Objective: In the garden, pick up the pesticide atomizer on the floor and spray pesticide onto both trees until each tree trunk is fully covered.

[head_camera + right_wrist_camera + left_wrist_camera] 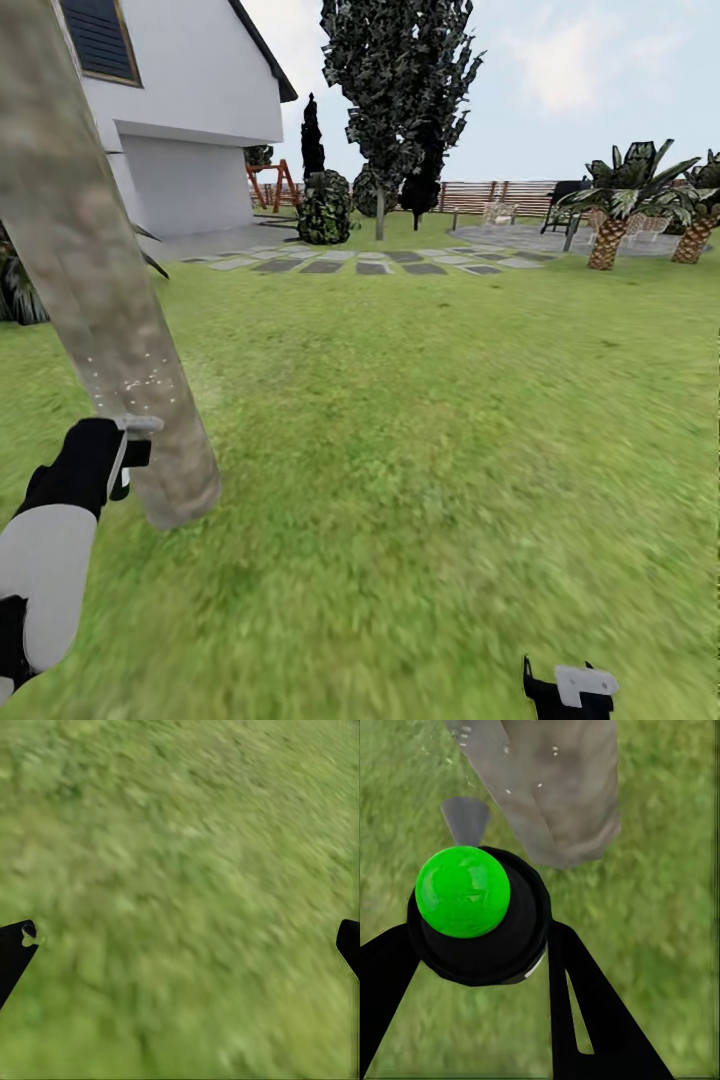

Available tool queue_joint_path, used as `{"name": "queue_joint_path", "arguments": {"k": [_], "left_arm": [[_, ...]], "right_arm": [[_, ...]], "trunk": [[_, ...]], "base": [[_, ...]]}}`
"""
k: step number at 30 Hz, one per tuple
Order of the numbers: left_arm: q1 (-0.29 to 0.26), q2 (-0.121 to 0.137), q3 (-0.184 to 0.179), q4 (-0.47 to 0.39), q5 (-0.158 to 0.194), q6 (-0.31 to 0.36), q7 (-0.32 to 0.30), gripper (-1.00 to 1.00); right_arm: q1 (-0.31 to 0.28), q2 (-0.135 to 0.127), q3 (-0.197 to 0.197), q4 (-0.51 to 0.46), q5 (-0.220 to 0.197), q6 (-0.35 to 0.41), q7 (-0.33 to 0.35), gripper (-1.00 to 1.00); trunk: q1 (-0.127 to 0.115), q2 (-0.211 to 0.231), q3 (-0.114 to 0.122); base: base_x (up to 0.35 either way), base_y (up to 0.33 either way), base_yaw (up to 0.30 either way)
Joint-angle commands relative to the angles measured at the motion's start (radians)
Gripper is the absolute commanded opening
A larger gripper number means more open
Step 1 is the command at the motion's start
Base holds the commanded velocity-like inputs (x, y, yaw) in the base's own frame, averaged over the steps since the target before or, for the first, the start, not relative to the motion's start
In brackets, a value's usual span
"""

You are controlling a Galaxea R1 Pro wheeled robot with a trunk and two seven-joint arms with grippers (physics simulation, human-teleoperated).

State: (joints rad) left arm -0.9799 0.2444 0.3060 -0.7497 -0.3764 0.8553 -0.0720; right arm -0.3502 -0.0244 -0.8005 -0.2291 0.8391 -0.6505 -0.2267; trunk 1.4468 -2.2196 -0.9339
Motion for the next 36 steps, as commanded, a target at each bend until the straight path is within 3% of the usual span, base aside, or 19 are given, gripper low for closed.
{"name": "queue_joint_path", "arguments": {"k": [1, 10, 22, 36], "left_arm": [[0.001, -0.001, 0.002, -0.001, -0.009, 0.004, -0.007, -1.0], [0.028, -0.001, 0.005, 0.0, -0.009, 0.002, -0.006, -1.0], [0.094, -0.007, 0.005, 0.028, -0.004, -0.007, -0.005, -1.0], [0.104, -0.008, 0.007, 0.041, -0.006, -0.008, -0.004, -1.0]], "right_arm": [[-0.001, 0.0, -0.005, 0.002, 0.011, -0.003, -0.006, 1.0], [-0.001, 0.0, -0.005, 0.002, 0.011, -0.003, -0.006, 1.0], [-0.001, 0.0, -0.004, 0.003, 0.011, -0.003, -0.006, 1.0], [-0.001, 0.0, -0.004, 0.003, 0.011, -0.003, -0.006, 1.0]], "trunk": [[0.0, 0.0, -0.001], [0.0, 0.0, -0.001], [0.0, 0.0, -0.001], [0.0, 0.0, -0.001]], "base": [[0.004, -0.272, 0.003], [0.038, -0.27, 0.007], [0.128, -0.087, 0.256], [0.289, -0.098, 0.049]]}}
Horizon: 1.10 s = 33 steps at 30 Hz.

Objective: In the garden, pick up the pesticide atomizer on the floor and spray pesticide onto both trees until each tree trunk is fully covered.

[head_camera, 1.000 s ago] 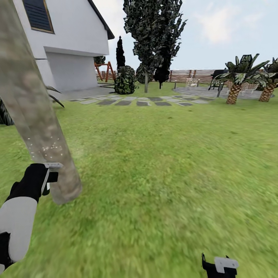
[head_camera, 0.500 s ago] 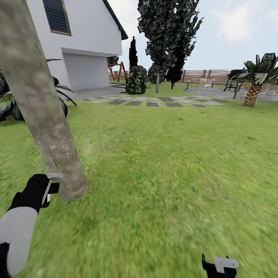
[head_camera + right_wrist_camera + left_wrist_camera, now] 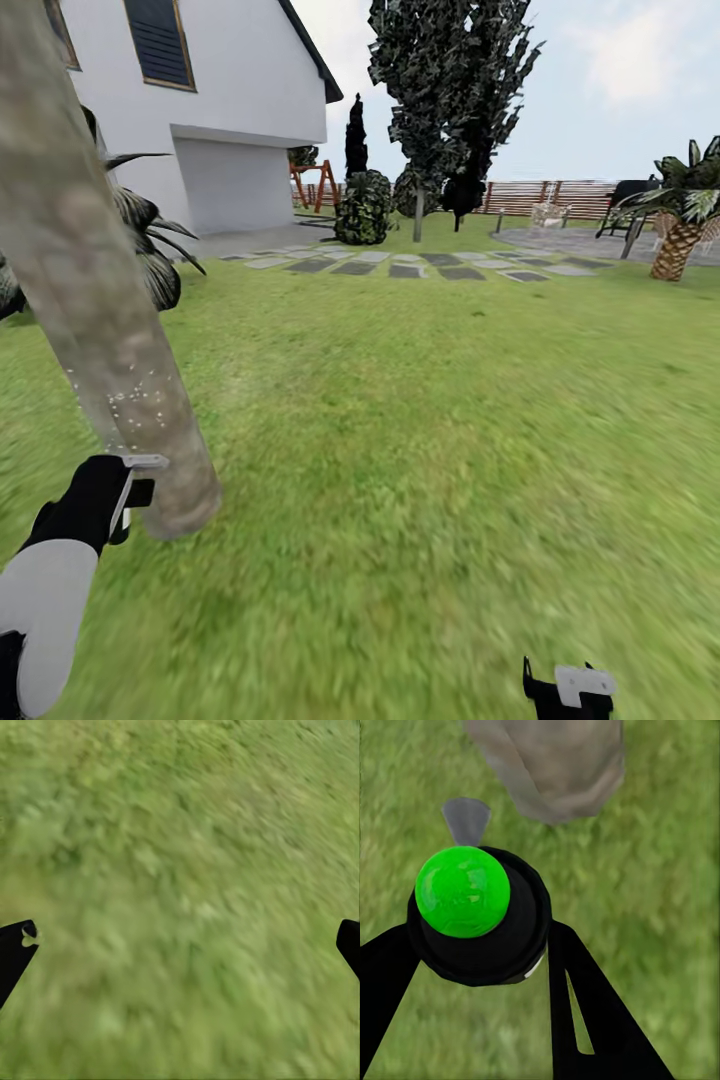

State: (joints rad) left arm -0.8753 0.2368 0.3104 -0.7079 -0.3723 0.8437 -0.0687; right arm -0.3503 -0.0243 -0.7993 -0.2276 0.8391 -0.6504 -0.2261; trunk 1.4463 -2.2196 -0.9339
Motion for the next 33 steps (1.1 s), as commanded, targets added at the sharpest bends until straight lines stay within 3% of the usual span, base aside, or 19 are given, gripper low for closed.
{"name": "queue_joint_path", "arguments": {"k": [1, 13, 16, 21, 33], "left_arm": [[0.0, 0.0, 0.003, 0.0, -0.011, 0.003, -0.007, -1.0], [0.025, 0.003, 0.015, 0.035, -0.011, -0.022, -0.004, -1.0], [0.029, 0.002, 0.015, 0.048, -0.011, -0.024, 0.005, -1.0], [0.032, 0.001, 0.016, 0.067, -0.011, -0.097, 0.022, -1.0], [0.032, 0.001, 0.016, 0.067, -0.011, -0.103, 0.023, -1.0]], "right_arm": [[-0.001, 0.0, -0.005, 0.002, 0.011, -0.003, -0.007, 1.0], [-0.001, 0.0, -0.004, 0.002, 0.011, -0.003, -0.006, 1.0], [-0.001, 0.0, -0.005, 0.002, 0.011, -0.003, -0.007, 1.0], [-0.001, 0.0, -0.006, 0.001, 0.011, -0.003, -0.007, 1.0], [-0.001, 0.0, -0.006, 0.001, 0.011, -0.003, -0.007, 1.0]], "trunk": [[0.0, 0.0, -0.001], [0.0, 0.0, -0.001], [0.0, 0.0, -0.001], [0.0, 0.0, -0.001], [0.0, 0.0, -0.001]], "base": [[0.283, -0.154, 0.251], [0.254, -0.176, 0.262], [0.181, -0.224, 0.05], [0.179, -0.226, 0.004], [0.067, -0.256, 0.014]]}}
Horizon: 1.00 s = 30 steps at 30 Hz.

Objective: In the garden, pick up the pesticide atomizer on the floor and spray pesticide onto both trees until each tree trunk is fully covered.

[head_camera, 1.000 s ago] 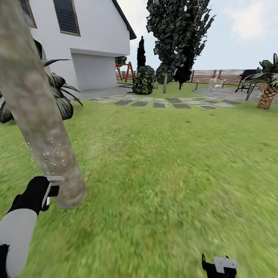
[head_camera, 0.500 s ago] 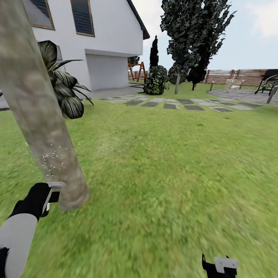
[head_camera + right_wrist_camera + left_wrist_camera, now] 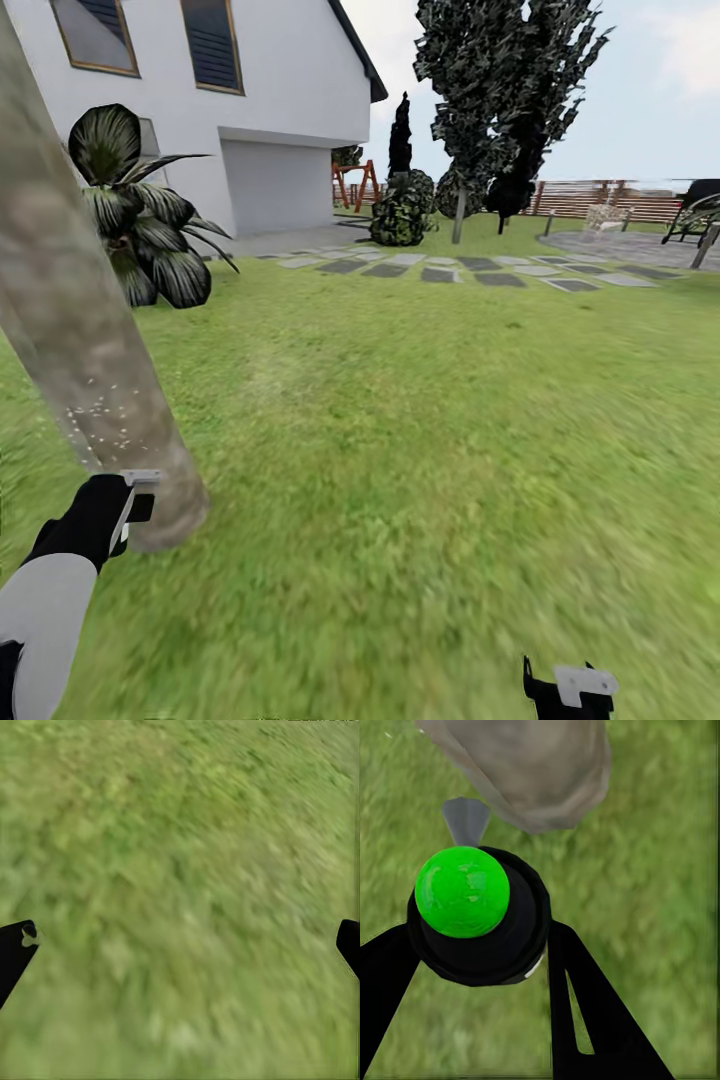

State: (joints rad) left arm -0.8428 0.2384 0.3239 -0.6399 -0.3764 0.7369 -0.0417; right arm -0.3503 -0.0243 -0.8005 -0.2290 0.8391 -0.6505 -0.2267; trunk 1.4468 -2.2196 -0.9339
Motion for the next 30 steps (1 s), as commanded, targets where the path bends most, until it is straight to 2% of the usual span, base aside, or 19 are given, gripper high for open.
{"name": "queue_joint_path", "arguments": {"k": [1, 11, 26, 30], "left_arm": [[-0.001, -0.001, 0.003, -0.001, -0.007, 0.004, -0.004, -1.0], [-0.001, 0.001, 0.003, -0.001, -0.007, 0.004, -0.004, -1.0], [-0.001, 0.001, 0.003, -0.003, -0.006, 0.004, -0.004, -1.0], [0.011, 0.002, 0.013, -0.011, -0.007, 0.004, 0.014, -1.0]], "right_arm": [[-0.001, 0.0, -0.005, 0.002, 0.011, -0.003, -0.006, 1.0], [-0.001, 0.0, -0.005, 0.002, 0.011, -0.003, -0.006, 1.0], [-0.001, 0.0, -0.005, 0.002, 0.011, -0.003, -0.006, 1.0], [-0.001, 0.0, -0.005, 0.003, 0.011, -0.002, -0.006, 1.0]], "trunk": [[0.0, 0.0, -0.001], [0.0, 0.0, -0.001], [0.0, 0.0, -0.001], [0.0, 0.0, -0.001]], "base": [[0.0, -0.272, 0.196], [0.092, -0.254, 0.249], [0.235, -0.189, 0.012], [0.113, -0.243, 0.168]]}}
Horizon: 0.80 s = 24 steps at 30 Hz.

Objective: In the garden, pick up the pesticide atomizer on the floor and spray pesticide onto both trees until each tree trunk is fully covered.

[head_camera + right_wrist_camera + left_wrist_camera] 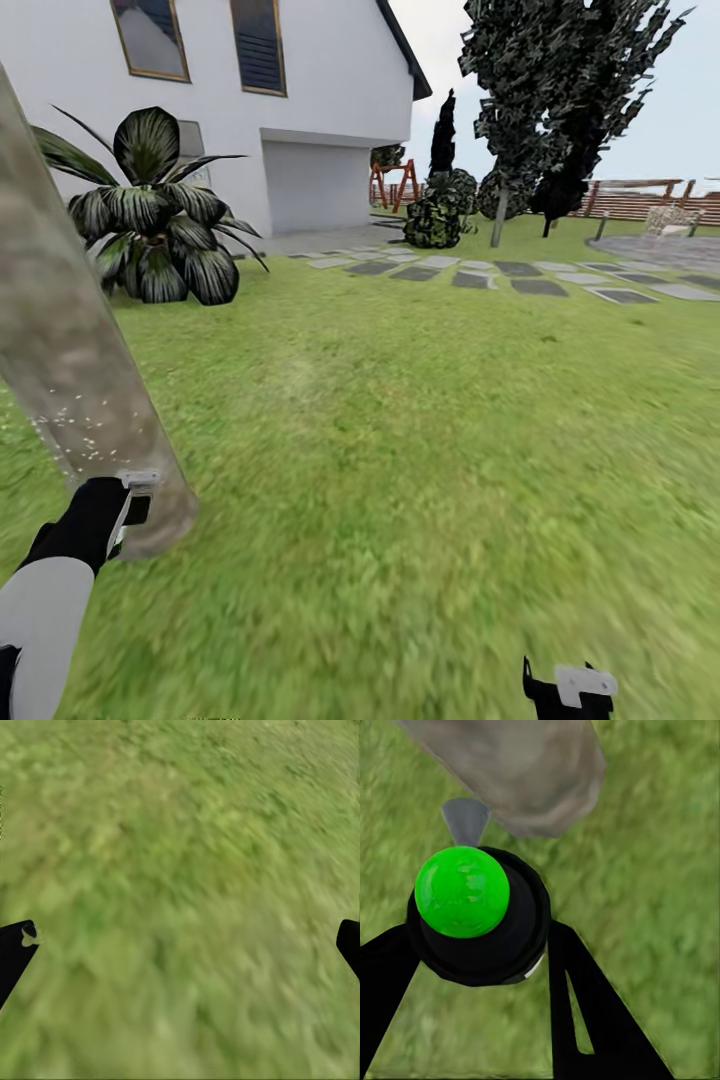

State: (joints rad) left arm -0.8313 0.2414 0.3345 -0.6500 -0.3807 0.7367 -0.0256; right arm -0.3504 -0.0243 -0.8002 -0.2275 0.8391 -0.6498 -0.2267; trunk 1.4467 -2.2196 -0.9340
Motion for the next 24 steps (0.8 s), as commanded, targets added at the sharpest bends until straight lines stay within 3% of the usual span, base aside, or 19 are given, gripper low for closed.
{"name": "queue_joint_path", "arguments": {"k": [1, 4, 8, 10, 11, 13, 15, 24], "left_arm": [[0.014, -0.001, 0.003, -0.003, -0.002, 0.006, 0.003, -1.0], [0.066, -0.006, 0.005, -0.002, -0.002, 0.003, 0.012, -1.0], [0.076, -0.037, 0.007, -0.005, -0.001, -0.002, 0.015, -1.0], [0.079, -0.038, 0.011, -0.003, 0.005, -0.008, 0.013, -1.0], [0.08, -0.037, 0.023, -0.002, 0.015, -0.028, 0.012, -1.0], [0.081, -0.032, 0.09, 0.005, 0.043, -0.093, 0.012, -1.0], [0.081, -0.036, 0.112, 0.007, 0.045, -0.111, 0.013, -1.0], [0.083, -0.041, 0.115, 0.007, 0.042, -0.117, 0.014, -1.0]], "right_arm": [[-0.001, 0.0, -0.004, 0.002, 0.011, -0.003, -0.006, 1.0], [-0.001, 0.001, -0.004, 0.003, 0.012, -0.002, -0.006, 1.0], [-0.001, 0.001, -0.004, 0.004, 0.012, -0.002, -0.005, 1.0], [-0.001, 0.001, -0.003, 0.004, 0.012, -0.002, -0.005, 1.0], [-0.001, 0.001, -0.002, 0.004, 0.012, -0.003, -0.005, 1.0], [-0.001, 0.001, -0.002, 0.004, 0.012, -0.003, -0.005, 1.0], [-0.001, 0.001, -0.002, 0.004, 0.012, -0.004, -0.005, 1.0], [-0.001, 0.001, -0.002, 0.004, 0.012, -0.004, -0.005, 1.0]], "trunk": [[0.0, 0.0, -0.001], [0.0, 0.0, -0.001], [0.0, 0.0, -0.001], [0.0, 0.0, -0.001], [0.0, 0.0, -0.001], [0.0, 0.0, -0.001], [0.0, 0.0, -0.001], [0.0, 0.0, -0.001]], "base": [[0.074, -0.265, 0.262], [0.135, -0.257, 0.274], [0.169, -0.247, 0.277], [0.17, -0.246, 0.278], [0.171, -0.246, 0.278], [0.183, -0.24, 0.278], [0.215, -0.219, 0.278], [0.233, -0.202, 0.278]]}}
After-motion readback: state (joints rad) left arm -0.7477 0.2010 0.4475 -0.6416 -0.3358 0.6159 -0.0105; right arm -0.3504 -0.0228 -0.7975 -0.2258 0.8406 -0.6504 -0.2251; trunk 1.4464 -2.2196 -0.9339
